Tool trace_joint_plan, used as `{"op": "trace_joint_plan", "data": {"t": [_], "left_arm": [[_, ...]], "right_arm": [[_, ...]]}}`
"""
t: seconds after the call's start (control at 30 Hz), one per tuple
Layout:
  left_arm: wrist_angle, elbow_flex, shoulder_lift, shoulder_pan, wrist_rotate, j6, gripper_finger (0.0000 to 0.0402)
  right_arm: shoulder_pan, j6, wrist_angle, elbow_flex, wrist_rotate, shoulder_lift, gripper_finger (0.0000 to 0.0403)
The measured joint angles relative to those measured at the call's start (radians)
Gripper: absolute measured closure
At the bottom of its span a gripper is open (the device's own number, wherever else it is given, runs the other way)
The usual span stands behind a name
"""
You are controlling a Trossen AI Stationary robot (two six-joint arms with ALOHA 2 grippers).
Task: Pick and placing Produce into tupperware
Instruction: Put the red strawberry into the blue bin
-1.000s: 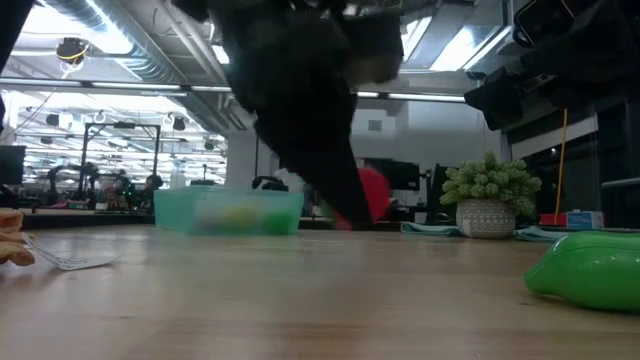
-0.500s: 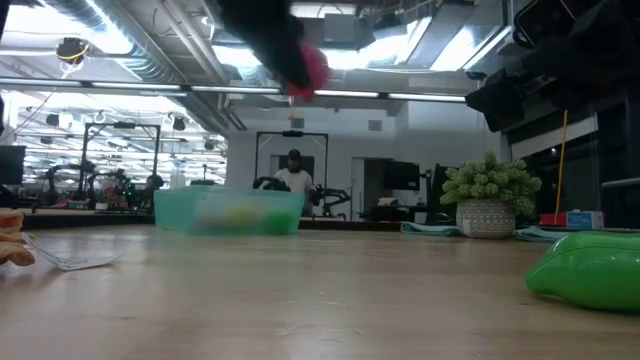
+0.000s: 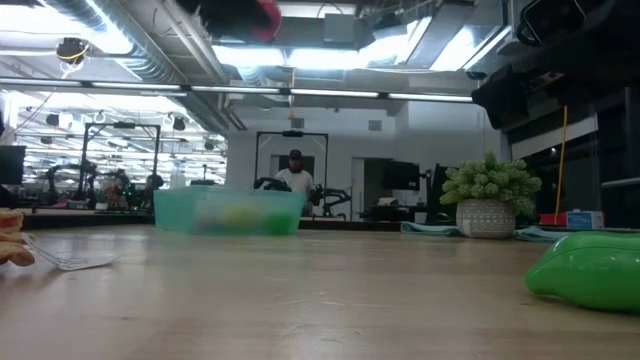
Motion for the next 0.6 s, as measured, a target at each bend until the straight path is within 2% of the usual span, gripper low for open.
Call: {"op": "trace_joint_plan", "data": {"t": [0.33,0.6], "left_arm": [[0.358,-0.349,-0.150,0.044,0.083,0.000,0.0214],[0.394,-0.452,-0.227,0.116,0.071,-0.008,0.0214]], "right_arm": [[0.000,-0.020,0.038,0.000,0.000,0.000,0.0091],[-0.001,-0.022,0.039,0.000,0.103,0.000,0.0091]]}}
